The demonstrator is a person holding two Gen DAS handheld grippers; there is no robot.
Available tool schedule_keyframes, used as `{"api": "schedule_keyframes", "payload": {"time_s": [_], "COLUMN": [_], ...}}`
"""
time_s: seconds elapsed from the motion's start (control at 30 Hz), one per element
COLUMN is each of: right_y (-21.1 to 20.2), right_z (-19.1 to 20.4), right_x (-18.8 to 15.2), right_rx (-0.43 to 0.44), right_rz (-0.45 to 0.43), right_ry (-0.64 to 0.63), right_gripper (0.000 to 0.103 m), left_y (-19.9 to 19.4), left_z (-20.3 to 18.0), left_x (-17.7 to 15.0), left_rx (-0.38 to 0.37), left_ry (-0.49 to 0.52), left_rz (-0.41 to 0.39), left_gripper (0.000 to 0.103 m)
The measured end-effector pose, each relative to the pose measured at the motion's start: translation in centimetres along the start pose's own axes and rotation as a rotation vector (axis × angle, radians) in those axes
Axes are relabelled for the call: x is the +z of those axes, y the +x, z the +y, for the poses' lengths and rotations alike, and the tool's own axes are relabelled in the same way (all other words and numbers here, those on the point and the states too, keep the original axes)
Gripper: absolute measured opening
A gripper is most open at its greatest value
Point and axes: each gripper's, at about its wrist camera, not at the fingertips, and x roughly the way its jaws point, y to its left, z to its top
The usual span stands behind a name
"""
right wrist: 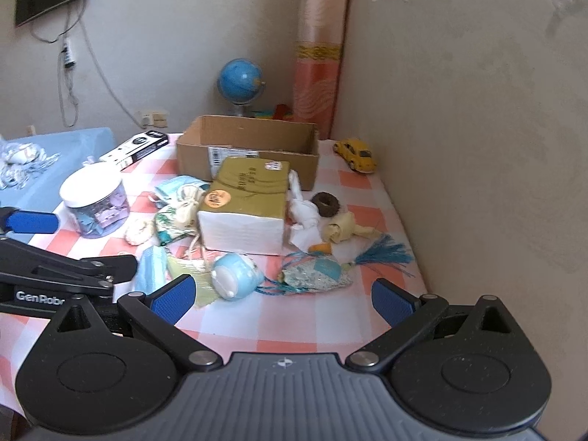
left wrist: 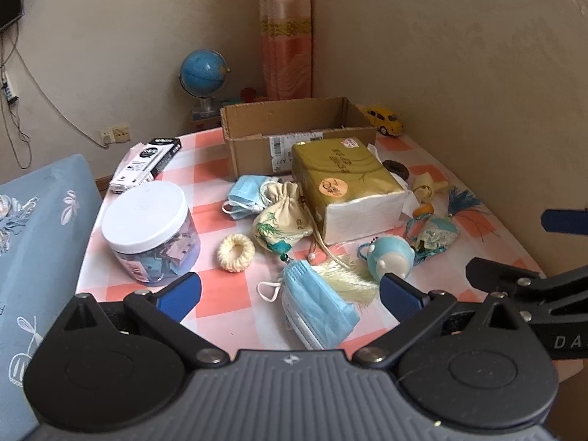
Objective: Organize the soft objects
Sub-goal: 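Lower the left gripper onto the blue face mask and close it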
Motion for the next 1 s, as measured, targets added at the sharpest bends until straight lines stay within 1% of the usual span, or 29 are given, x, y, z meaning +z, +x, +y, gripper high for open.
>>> {"api": "schedule_keyframes", "payload": {"time_s": [0.07,0.2,0.27,0.4,0.53,0.6,0.77,0.9,1.0], "right_y": [0.2,0.8,1.2,2.1,3.4,4.5,7.1,8.2,8.8], "right_z": [0.2,0.4,0.4,0.3,0.0,-0.4,-1.2,-1.7,-1.8], "right_x": [0.0,0.1,0.1,0.0,-0.5,-1.0,-2.4,-2.9,-3.0], "right_rx": [0.014,0.047,0.065,0.081,0.101,0.107,0.104,0.101,0.111], "right_rz": [-0.003,-0.005,-0.007,0.001,0.018,0.048,0.125,0.151,0.162], "right_ry": [-0.019,-0.043,-0.051,-0.059,-0.059,-0.060,-0.043,-0.027,-0.020], "right_gripper": [0.103,0.103,0.103,0.103,0.103,0.103,0.103,0.103,0.103], "left_y": [0.2,1.0,1.5,2.7,4.0,4.6,6.3,7.2,7.7], "left_z": [0.2,0.8,0.7,0.6,0.9,0.8,0.7,0.8,0.3], "left_x": [-0.2,-0.4,-0.5,-1.0,-1.4,-1.6,-1.9,-1.6,-1.4], "left_rx": [-0.019,-0.053,-0.053,-0.028,-0.053,-0.065,-0.067,-0.099,-0.110], "left_ry": [0.007,0.011,0.029,0.058,0.058,0.061,0.062,0.039,0.050], "left_rz": [-0.006,0.014,0.023,0.048,0.073,0.088,0.119,0.129,0.126], "left_gripper": [0.102,0.102,0.102,0.103,0.102,0.102,0.102,0.102,0.102]}}
